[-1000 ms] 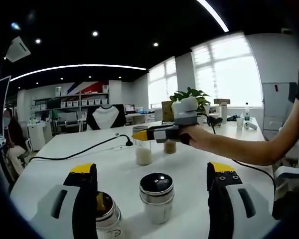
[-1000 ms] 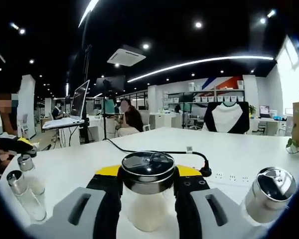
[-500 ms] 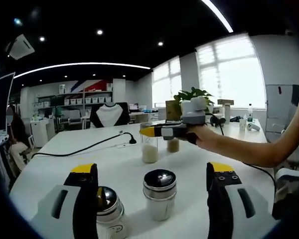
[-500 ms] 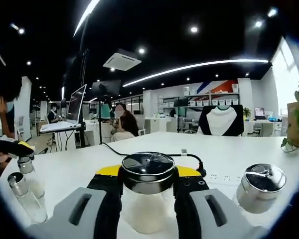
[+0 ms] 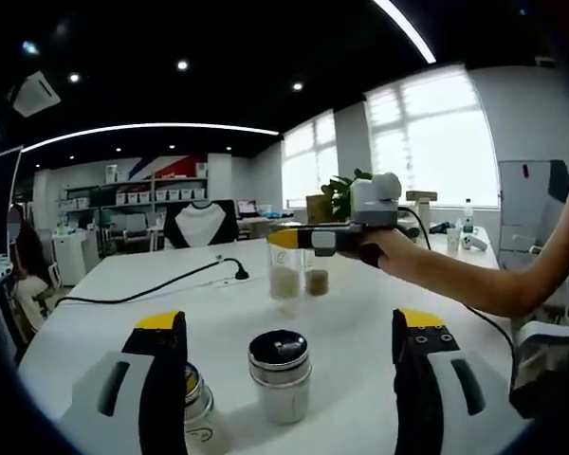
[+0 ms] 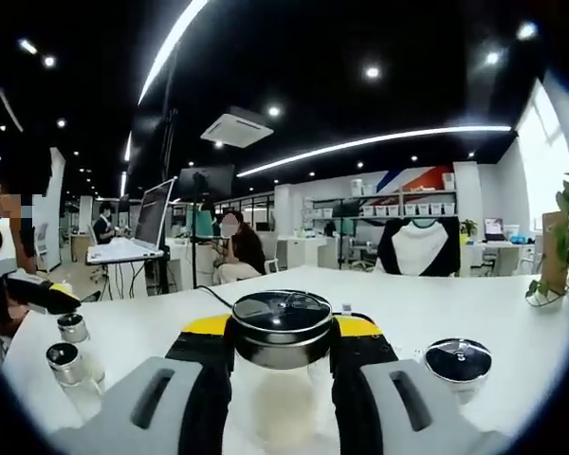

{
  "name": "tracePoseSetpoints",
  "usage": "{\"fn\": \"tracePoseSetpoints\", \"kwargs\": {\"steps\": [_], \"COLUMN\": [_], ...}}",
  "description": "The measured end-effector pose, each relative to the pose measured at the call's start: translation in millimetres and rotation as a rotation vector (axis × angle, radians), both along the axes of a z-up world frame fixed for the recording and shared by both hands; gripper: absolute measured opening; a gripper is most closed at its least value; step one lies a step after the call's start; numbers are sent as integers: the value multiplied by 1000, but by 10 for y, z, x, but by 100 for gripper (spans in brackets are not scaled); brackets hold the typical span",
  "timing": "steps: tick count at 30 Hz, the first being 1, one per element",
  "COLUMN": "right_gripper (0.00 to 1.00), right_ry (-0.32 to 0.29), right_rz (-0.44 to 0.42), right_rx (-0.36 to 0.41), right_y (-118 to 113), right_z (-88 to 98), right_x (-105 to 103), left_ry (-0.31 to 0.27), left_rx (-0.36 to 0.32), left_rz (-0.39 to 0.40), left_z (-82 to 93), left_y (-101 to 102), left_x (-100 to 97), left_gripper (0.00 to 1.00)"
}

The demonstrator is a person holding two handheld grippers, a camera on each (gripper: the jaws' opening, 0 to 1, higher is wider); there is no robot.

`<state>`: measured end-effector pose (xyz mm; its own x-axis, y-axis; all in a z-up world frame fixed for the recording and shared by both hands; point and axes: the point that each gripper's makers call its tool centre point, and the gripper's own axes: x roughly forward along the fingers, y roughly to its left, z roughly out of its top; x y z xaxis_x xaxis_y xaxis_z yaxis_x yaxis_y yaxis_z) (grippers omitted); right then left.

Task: Rotate the seasoning bottle until the label or dispensing opening points toward the visible target arrow and the bottle remains upright within the marked orientation range

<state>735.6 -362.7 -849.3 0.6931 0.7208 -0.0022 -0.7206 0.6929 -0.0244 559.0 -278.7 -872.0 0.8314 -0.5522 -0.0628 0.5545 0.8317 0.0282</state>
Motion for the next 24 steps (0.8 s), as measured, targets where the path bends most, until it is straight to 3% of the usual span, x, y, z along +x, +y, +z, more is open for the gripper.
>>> {"fn": "tracePoseSetpoints", "kwargs": {"steps": [4, 16, 24], "right_gripper": [37, 37, 37], "right_ry": [-2, 2, 5], "right_rz": [-2, -16, -3], "right_rx": [-1, 1, 9], "right_y": [-51, -230, -275], "right_z": [14, -74, -111], "right_x": [-70, -358, -570], "left_ry": [-23, 24, 29], "left_rx": [-30, -6, -3], "left_rz": [-17, -99, -133], "left_z": [65, -85, -80], "left_y": [-57, -390, -550], "left_x": [-51, -133, -168], "left_gripper": [94, 91, 91]}}
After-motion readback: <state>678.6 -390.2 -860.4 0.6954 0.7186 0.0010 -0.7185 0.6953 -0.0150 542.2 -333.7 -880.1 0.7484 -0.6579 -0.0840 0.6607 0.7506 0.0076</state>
